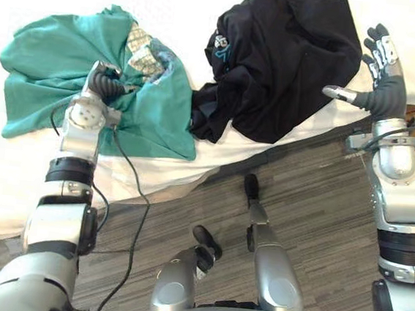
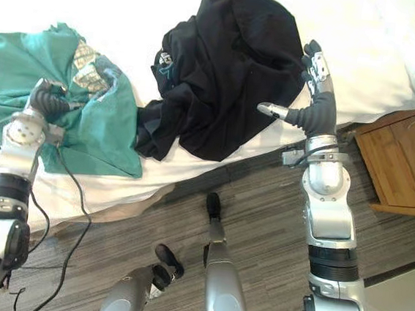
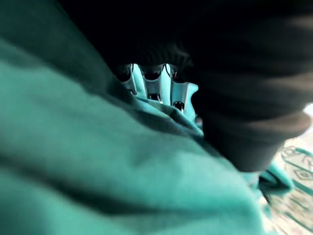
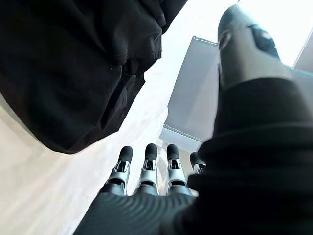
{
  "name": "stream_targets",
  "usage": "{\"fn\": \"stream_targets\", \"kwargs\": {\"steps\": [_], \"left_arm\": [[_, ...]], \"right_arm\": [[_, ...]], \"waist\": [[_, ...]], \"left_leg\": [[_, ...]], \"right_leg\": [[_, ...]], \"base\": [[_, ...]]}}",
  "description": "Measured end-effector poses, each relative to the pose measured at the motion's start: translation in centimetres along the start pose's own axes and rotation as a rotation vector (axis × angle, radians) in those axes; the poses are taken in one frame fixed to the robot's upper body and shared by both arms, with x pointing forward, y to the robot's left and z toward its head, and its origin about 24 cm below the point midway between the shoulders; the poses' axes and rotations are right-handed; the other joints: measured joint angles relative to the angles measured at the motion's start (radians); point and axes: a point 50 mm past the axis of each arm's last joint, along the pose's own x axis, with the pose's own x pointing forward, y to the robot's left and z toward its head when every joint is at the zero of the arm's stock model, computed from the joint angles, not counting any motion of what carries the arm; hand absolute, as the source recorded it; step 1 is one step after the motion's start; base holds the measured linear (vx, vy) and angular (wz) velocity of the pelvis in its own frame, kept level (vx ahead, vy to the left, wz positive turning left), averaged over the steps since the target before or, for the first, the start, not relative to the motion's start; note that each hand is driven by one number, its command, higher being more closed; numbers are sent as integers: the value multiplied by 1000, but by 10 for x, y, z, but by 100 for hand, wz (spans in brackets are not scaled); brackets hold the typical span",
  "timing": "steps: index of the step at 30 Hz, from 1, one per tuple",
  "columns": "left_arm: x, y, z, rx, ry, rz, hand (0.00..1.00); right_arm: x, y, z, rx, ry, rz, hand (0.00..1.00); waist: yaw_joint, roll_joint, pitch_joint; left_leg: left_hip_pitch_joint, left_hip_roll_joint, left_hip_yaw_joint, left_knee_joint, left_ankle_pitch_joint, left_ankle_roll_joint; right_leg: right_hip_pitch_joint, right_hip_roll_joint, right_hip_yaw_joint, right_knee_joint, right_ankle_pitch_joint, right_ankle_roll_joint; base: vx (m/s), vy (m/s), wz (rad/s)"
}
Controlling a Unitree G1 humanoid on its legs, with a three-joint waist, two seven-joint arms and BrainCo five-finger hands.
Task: Tidy the bed and pick cloth on bed and put in laundry
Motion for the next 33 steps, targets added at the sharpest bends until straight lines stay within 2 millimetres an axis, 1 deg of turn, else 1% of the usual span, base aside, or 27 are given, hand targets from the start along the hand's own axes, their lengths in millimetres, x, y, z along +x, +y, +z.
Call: {"fn": "stream_targets", "kwargs": {"steps": [1, 3, 5, 6, 8, 9, 11, 12, 13, 15, 16, 17, 18, 19, 20, 22, 23, 25, 27, 29, 30, 33], "left_arm": [[-6, -5, -6, -17, -1, -21, 100], [-24, -19, -24, -89, 9, -74, 100], [-39, -31, -38, -123, 30, -121, 100], [-51, -37, -48, -152, 44, -151, 100], [-66, -41, -59, -173, 67, -185, 100], [-76, -45, -65, -180, 80, -201, 100], [-92, -47, -77, -177, 118, -231, 100], [-107, -51, -91, -175, 176, -262, 100], [-116, -53, -100, -173, 221, -283, 100], [-154, -75, -142, -165, 474, -389, 100], [-187, -93, -171, -156, 679, -465, 100], [-219, -111, -192, -150, 859, -557, 100], [-242, -121, -202, -152, 961, -610, 100], [-267, -136, -208, -173, 1056, -678, 100], [-281, -147, -208, -188, 1096, -732, 100], [-294, -156, -207, -185, 1125, -789, 100], [-300, -158, -207, -179, 1140, -818, 100], [-303, -160, -206, -178, 1146, -844, 100], [-303, -164, -204, -165, 1131, -867, 100], [-302, -165, -203, -162, 1128, -869, 100], [-302, -165, -203, -159, 1127, -872, 100], [-304, -166, -203, -134, 1124, -894, 100]], "right_arm": [[0, 0, 0, -15, 1, 4, 0], [1, 4, -3, -67, 16, 22, 0], [3, 7, -14, -121, 63, 40, 0], [3, 6, -24, -158, 108, 49, 0], [8, 2, -34, -231, 151, 63, 0], [10, -3, -40, -291, 179, 74, 0], [14, -7, -45, -330, 209, 75, 0], [18, -13, -48, -350, 224, 67, 0], [21, -14, -48, -353, 228, 62, 0], [29, -22, -48, -402, 236, 50, 0], [34, -28, -47, -437, 239, 42, 0], [37, -37, -47, -467, 249, 29, 0], [39, -42, -48, -480, 258, 18, 0], [41, -50, -49, -504, 276, 2, 0], [41, -60, -51, -532, 298, -17, 0], [47, -67, -49, -561, 311, -38, 0], [54, -71, -43, -578, 302, -59, 0], [60, -77, -40, -608, 302, -72, 0], [64, -87, -36, -640, 308, -83, 0], [69, -93, -30, -661, 297, -91, 0], [73, -97, -25, -674, 281, -94, 100], [76, -101, -21, -700, 259, -85, 100]], "waist": [[0, 6, -4], [4, 20, -15], [19, 33, -22], [29, 42, -28], [39, 51, -30], [50, 58, -30], [54, 66, -29], [56, 74, -26], [56, 77, -24], [56, 90, -10], [55, 94, 8], [56, 92, 24], [59, 86, 33], [69, 84, 44], [82, 88, 56], [101, 88, 62], [106, 94, 68], [108, 99, 71], [107, 110, 77], [107, 110, 77], [106, 114, 78], [107, 124, 82]], "left_leg": [[1, -1, -9, 0, 1, 1], [4, -8, -32, -5, 3, 6], [14, -17, -48, -21, 10, 10], [14, -20, -65, -24, 12, 11], [11, -31, -86, -36, 21, 14], [6, -35, -105, -41, 26, 16], [1, -40, -126, -54, 37, 16], [-6, -41, -141, -55, 41, 16], [-8, -43, -145, -57, 42, 16], [-10, -47, -154, -67, 47, 18], [-14, -49, -161, -67, 47, 18], [-26, -52, -175, -65, 47, 19], [-39, -53, -179, -64, 48, 21], [-56, -55, -190, -58, 48, 23], [-63, -56, -203, -48, 48, 26], [-78, -59, -215, -36, 49, 28], [-91, -68, -229, -30, 50, 32], [-99, -74, -238, -29, 51, 37], [-116, -82, -253, -21, 48, 46], [-147, -91, -251, -12, 48, 52], [-166, -99, -250, -8, 50, 56], [-189, -104, -251, 7, 48, 61]], "right_leg": [[6, -3, -4, -1, -1, 1], [14, -9, -10, -1, 0, 8], [26, -14, -13, -7, 1, 10], [30, -15, -15, -9, 3, 14], [30, -24, -22, -9, 1, 18], [30, -28, -32, -9, 0, 26], [30, -32, -43, -9, -1, 31], [29, -34, -50, -9, -2, 32], [27, -35, -53, -9, -2, 32], [25, -38, -58, -10, -3, 33], [25, -40, -63, -11, -4, 34], [21, -42, -71, -13, -4, 35], [12, -43, -75, -13, -4, 35], [2, -48, -83, -14, -2, 36], [1, -53, -96, -14, -2, 36], [-6, -60, -102, -14, 0, 37], [-9, -66, -104, -14, 2, 40], [-11, -74, -104, -14, 5, 44], [-17, -85, -101, -14, 7, 47], [-45, -97, -94, -14, 14, 57], [-65, -103, -92, -14, 23, 67], [-80, -111, -91, -14, 28, 65]], "base": [[5, 21, 16], [7, 14, 16], [3, 3, 13], [-3, -4, 16], [-10, -8, 23], [-16, -10, 27], [-11, -19, 28], [-2, -21, 24], [8, -16, 15], [22, 0, 9], [38, 16, 18], [35, 15, 22], [36, 14, 27], [41, 18, 31], [42, 27, 31], [34, 47, 25], [32, 62, 25], [25, 66, 23], [15, 68, 20], [3, 49, 5], [8, 36, 2], [0, 0, 0]]}}
